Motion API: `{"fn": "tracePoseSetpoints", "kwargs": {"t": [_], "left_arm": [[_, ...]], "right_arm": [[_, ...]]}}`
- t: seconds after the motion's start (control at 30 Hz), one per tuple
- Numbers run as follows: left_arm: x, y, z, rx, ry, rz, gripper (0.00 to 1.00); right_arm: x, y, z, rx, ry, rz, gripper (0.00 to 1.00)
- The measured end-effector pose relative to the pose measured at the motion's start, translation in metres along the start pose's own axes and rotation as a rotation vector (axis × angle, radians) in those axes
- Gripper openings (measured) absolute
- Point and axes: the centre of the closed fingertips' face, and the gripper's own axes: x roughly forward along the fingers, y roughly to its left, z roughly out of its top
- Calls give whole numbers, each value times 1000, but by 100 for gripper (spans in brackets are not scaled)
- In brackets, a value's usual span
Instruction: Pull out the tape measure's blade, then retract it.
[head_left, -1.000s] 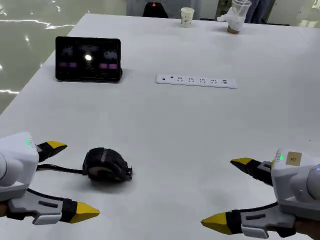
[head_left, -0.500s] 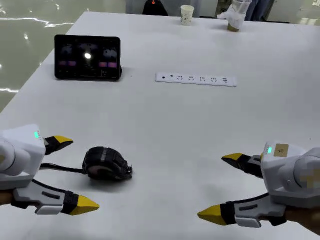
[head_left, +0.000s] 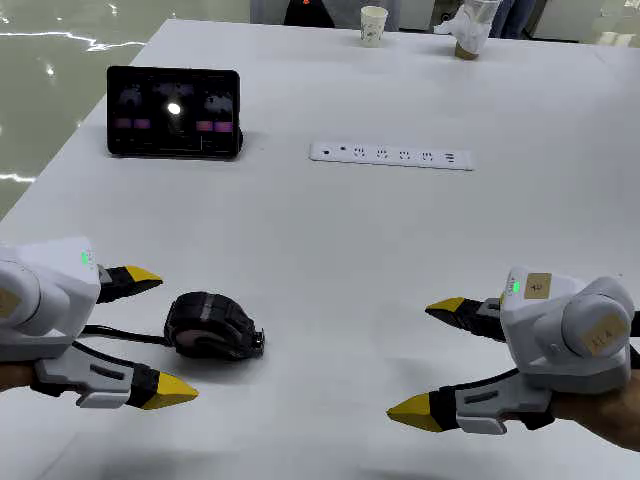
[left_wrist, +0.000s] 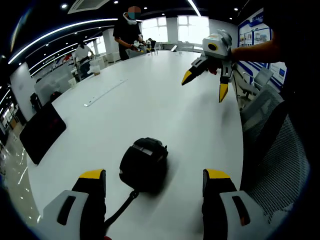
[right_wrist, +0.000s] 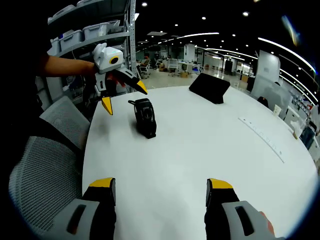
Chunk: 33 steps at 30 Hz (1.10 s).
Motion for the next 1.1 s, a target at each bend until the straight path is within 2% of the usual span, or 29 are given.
{"fn": "tracePoseSetpoints", "kwargs": {"t": [0.17, 0.6, 0.87, 1.1], "left_arm": [[3, 1, -1, 29, 20, -25, 68], [11, 5, -6, 96, 66, -90, 54], [18, 10, -8, 147, 96, -120, 48], [23, 15, -10, 183, 130, -153, 44]], "right_arm": [[6, -1, 1, -21, 16, 16, 65], [21, -2, 13, -78, 22, 54, 59], [37, 0, 21, -141, 32, 94, 49], [53, 1, 27, -168, 43, 123, 44]]}}
